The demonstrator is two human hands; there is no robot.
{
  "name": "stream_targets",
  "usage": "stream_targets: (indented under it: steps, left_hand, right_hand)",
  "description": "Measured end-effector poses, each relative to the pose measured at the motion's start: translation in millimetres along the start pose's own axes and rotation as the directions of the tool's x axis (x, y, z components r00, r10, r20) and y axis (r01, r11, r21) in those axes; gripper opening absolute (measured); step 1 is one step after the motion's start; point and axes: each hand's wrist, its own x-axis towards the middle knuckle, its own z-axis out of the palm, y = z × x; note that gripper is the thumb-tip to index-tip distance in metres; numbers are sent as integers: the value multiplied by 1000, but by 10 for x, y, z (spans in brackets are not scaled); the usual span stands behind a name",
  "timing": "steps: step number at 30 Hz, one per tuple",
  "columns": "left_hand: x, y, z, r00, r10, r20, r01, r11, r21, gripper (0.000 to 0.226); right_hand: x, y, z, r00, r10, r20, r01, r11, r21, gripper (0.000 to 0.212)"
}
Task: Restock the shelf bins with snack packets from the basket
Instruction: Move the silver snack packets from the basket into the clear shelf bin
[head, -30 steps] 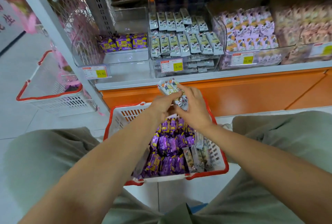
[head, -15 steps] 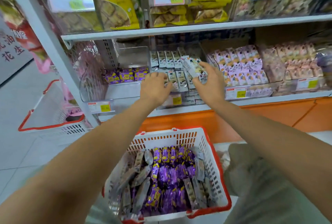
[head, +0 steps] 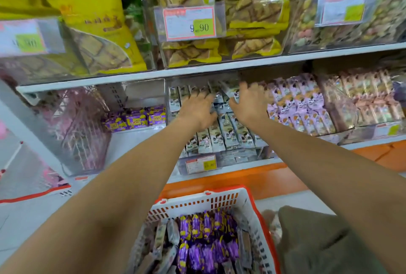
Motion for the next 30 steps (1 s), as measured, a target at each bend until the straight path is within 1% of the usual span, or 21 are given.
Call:
stream_targets:
  steps: [3,8,10,14,19,21,24,25,27,30]
  left_hand:
    - [151,-9,58,1000,27,11,-27,1000,-15,66]
    - [224,-28,152,999,47,-28,-48,998,-38,64]
    - [229,-27,172,998,49,-42,-51,998,-42,64]
    - [206,-18,170,998,48,-43,-51,997,-61,62]
    - [165,0,128,999,41,-21,-43,997,-66,62]
    - [141,8,99,999,39,0,-39,998,-58,64]
    - [112,12,64,999,41,16,-40,998,-57,64]
    - [105,14,58,999,42,22,-40,998,-57,64]
    - [100,24,55,998,42,38,-40,998,-43,65]
    - [103,49,65,998,41,57,-40,999,-26,66]
  right_hand:
    - [81,-44,89,1000,-3,-7,3,996,-87,44]
    - [159,-87,171,998,-48,-33,43,990,-131,39]
    - [179,-98,187,998,-63,2,63,988,-139,41]
    - [198,-99,219,992,-86,92,95,991,-97,49]
    - [221,-64,173,978,-66,200,81,994,-66,55]
    - [218,-51,144,978,-49,204,57,998,-30,52]
    - [209,-25,88,991,-11,133,15,999,-33,48]
    - [208,-13,68,990,0,141,9,998,-66,47]
    - [216,20,50,979,6,206,20,992,-123,48]
    - [236,70,61,964,-26,265,55,993,-104,52]
